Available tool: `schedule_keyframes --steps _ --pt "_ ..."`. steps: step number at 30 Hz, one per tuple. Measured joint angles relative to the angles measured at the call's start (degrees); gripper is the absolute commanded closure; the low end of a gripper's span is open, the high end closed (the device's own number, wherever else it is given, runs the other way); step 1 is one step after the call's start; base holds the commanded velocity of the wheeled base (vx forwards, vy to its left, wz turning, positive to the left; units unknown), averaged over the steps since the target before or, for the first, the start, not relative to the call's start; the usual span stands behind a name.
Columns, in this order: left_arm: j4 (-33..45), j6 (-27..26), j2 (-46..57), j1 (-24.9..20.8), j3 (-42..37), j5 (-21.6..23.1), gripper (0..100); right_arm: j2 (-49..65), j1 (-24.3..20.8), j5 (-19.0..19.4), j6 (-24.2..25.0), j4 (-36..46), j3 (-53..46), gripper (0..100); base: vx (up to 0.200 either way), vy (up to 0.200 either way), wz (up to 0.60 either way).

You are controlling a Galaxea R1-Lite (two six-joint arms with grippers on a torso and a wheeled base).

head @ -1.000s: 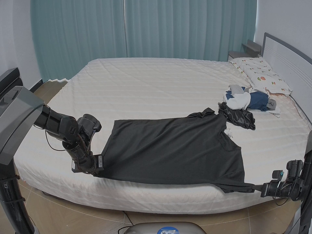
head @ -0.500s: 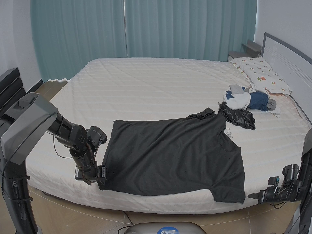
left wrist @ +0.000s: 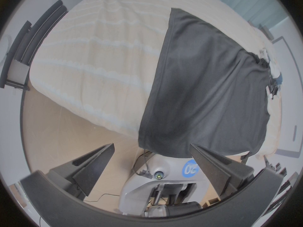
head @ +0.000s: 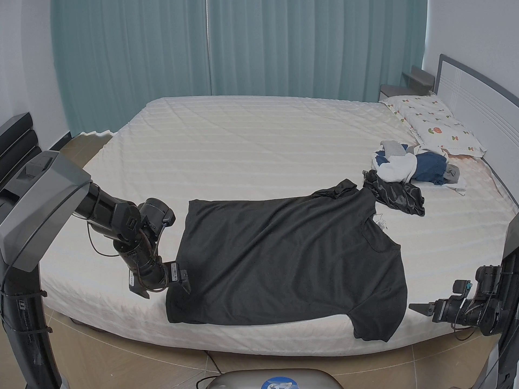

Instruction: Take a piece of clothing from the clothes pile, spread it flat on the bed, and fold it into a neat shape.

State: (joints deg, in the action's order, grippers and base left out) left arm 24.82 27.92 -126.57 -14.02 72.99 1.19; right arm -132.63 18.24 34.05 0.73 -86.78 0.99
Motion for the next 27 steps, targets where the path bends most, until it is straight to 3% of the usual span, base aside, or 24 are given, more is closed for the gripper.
schedule_keyframes --steps 5,11,17,21,27 --pt "-3.94 4.13 0.72 0.60 0.80 2.35 0 0.05 -1.65 -0.63 8.68 -2.08 0.72 0 0.000 0.000 0.00" --pt "-9.33 9.87 0.83 0.90 2.04 4.00 0 0.57 -4.38 -4.46 20.13 -2.15 3.96 0 0.000 0.000 0.00" --pt "-10.35 13.35 0.69 1.99 3.67 10.24 0 2.43 -7.63 -7.01 33.59 -2.17 7.17 0 0.200 0.000 0.00" --pt "-10.42 14.88 0.55 3.16 4.94 14.26 0 3.52 -10.01 -9.62 36.27 -2.17 8.83 0 0.150 0.000 0.00" --pt "-10.57 15.08 0.06 3.83 5.60 14.84 0 3.39 -11.79 -10.22 36.62 -2.19 9.67 0 0.000 0.000 0.00"
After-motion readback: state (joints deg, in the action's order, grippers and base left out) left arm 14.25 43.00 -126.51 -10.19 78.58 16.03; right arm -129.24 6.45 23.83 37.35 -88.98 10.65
